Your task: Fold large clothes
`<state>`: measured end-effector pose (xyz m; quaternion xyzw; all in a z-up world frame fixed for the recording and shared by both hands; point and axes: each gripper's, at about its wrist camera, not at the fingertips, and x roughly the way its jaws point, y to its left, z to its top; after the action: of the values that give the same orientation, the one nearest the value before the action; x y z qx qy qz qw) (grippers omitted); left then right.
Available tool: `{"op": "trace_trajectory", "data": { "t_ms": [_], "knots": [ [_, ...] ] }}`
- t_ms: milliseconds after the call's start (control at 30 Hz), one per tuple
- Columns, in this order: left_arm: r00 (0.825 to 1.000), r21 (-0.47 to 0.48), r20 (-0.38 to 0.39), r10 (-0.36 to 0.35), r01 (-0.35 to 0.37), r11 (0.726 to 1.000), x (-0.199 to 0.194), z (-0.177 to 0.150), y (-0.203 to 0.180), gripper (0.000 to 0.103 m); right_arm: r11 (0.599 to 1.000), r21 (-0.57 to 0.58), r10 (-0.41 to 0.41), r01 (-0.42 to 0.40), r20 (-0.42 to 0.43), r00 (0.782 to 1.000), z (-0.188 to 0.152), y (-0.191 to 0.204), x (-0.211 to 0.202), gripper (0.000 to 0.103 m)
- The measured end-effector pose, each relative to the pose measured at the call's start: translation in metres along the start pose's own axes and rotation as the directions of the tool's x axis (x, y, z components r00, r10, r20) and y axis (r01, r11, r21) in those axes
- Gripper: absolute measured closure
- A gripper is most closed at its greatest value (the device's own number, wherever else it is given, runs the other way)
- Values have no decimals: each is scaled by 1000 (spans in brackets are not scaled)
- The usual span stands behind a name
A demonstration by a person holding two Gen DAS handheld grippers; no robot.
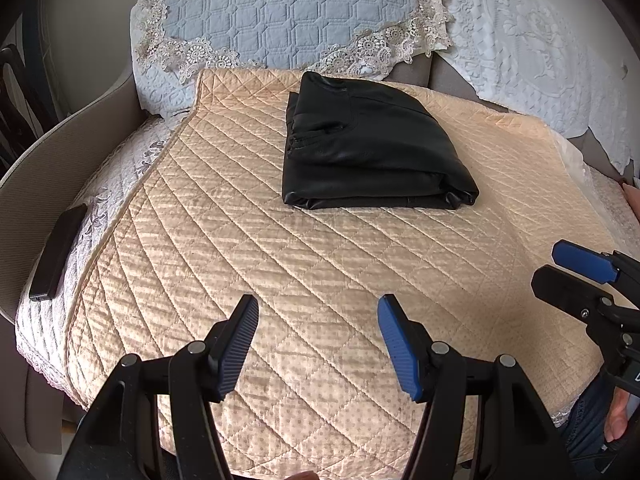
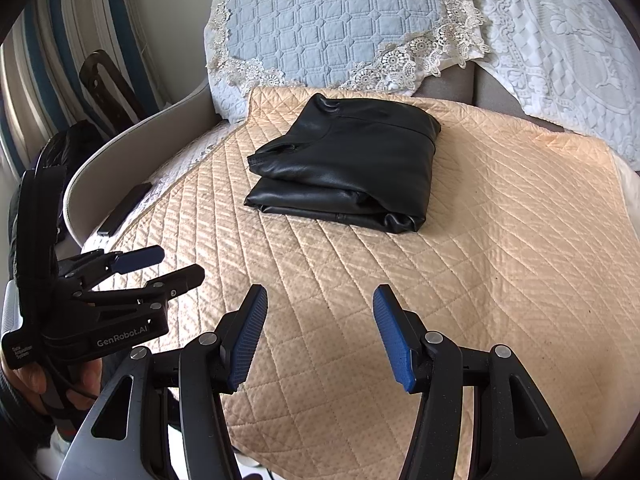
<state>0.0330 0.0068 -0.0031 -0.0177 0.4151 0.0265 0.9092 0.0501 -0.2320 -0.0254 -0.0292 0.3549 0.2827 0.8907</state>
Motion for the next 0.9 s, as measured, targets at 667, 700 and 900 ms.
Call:
{"op": "trace_trajectory", "data": {
  "t_ms": [667,700,900],
  "knots": [
    [1000,7,-3,10,-10,1000,0,-1,-1,39,1000,-3,2,-2,1,1000,0,0,-1,47],
    [1000,7,-4,10,-10,1000,0,-1,-1,39,1000,-2,1,-1,1,1000,0,0,-1,47],
    [1000,10,-3,11,-11,1000,0,0,-1,39,1000,-2,2,-2,0,1000,0,0,-1,47]
  ]
}}
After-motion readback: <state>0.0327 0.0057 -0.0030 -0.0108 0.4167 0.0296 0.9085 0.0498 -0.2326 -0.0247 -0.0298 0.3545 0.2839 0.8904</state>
